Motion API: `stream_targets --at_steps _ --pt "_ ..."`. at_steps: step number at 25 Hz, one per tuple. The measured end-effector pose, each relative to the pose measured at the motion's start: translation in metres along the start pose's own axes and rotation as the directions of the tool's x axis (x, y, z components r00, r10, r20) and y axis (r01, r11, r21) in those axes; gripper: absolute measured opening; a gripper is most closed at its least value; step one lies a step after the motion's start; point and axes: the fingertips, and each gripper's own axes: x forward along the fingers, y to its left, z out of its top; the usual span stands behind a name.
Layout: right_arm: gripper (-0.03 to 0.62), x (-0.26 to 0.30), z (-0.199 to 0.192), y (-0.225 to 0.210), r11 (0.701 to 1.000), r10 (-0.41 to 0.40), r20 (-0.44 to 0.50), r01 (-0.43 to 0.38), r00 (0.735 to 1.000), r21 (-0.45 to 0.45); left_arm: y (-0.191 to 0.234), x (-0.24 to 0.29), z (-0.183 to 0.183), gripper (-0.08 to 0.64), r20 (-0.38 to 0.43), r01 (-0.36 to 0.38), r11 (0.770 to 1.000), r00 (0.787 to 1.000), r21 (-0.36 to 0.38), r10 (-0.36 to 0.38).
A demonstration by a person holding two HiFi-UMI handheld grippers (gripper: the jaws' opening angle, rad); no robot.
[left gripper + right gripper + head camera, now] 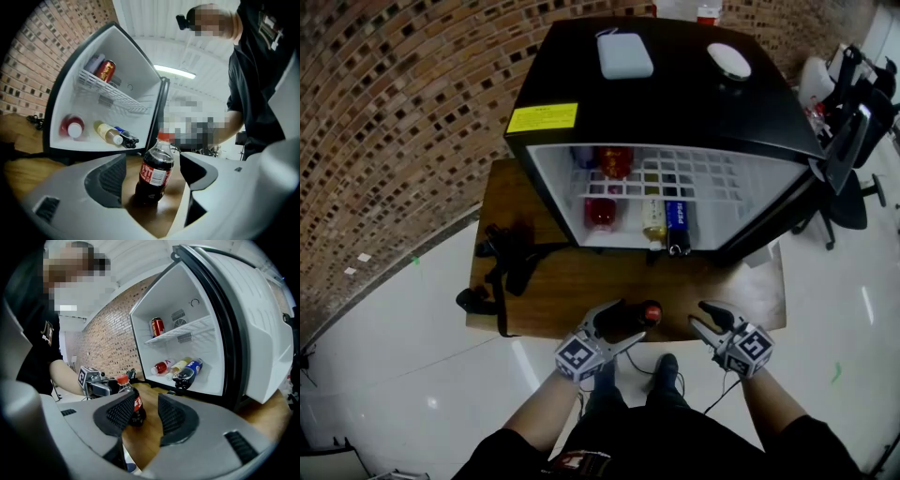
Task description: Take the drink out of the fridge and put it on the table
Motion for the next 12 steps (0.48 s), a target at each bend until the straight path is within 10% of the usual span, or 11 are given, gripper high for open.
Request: stream_targets --at_steps 6,12 --pt "0.182 -0.011 0.007 0.011 0.999 -0.045 0.005 0.045 0.999 0.028 -0.001 -0.065 0.030 0.265 0.020 -0.028 0.997 0.999 -0.071 0.029" --pt "0.000 -0.027 0.044 0.043 0.991 -0.079 0.083 0.069 0.993 0.112 -0.007 -0.112 0.055 0.002 -0.005 -0.034 0.989 0.999 -0.144 0.033"
